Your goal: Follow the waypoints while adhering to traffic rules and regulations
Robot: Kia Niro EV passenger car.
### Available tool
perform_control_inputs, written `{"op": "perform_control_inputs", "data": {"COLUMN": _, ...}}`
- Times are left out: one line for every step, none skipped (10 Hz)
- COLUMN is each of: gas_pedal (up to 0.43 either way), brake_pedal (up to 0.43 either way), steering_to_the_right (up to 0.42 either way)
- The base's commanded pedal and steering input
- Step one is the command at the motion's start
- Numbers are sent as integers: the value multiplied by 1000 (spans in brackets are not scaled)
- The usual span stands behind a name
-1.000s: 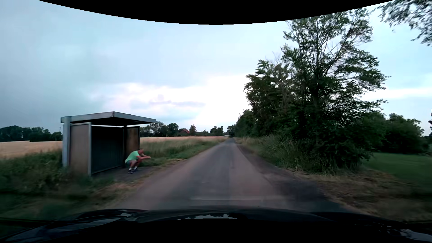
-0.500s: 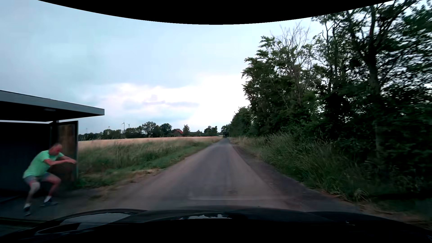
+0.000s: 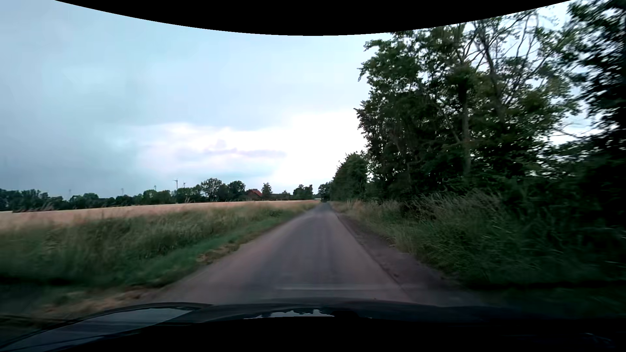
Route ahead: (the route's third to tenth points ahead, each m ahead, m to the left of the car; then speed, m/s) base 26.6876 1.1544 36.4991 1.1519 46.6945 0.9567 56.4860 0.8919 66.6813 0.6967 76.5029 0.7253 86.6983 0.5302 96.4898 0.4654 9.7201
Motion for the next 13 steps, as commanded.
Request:
{"op": "perform_control_inputs", "data": {"gas_pedal": 319, "brake_pedal": 0, "steering_to_the_right": -8}}
{"op": "perform_control_inputs", "data": {"gas_pedal": 331, "brake_pedal": 0, "steering_to_the_right": -8}}
{"op": "perform_control_inputs", "data": {"gas_pedal": 331, "brake_pedal": 0, "steering_to_the_right": -7}}
{"op": "perform_control_inputs", "data": {"gas_pedal": 331, "brake_pedal": 0, "steering_to_the_right": -5}}
{"op": "perform_control_inputs", "data": {"gas_pedal": 331, "brake_pedal": 0, "steering_to_the_right": -3}}
{"op": "perform_control_inputs", "data": {"gas_pedal": 331, "brake_pedal": 0, "steering_to_the_right": -2}}
{"op": "perform_control_inputs", "data": {"gas_pedal": 331, "brake_pedal": 0, "steering_to_the_right": -2}}
{"op": "perform_control_inputs", "data": {"gas_pedal": 331, "brake_pedal": 0, "steering_to_the_right": -2}}
{"op": "perform_control_inputs", "data": {"gas_pedal": 331, "brake_pedal": 0, "steering_to_the_right": -1}}
{"op": "perform_control_inputs", "data": {"gas_pedal": 331, "brake_pedal": 0, "steering_to_the_right": 1}}
{"op": "perform_control_inputs", "data": {"gas_pedal": 331, "brake_pedal": 0, "steering_to_the_right": 6}}
{"op": "perform_control_inputs", "data": {"gas_pedal": 331, "brake_pedal": 0, "steering_to_the_right": 6}}
{"op": "perform_control_inputs", "data": {"gas_pedal": 331, "brake_pedal": 0, "steering_to_the_right": 6}}
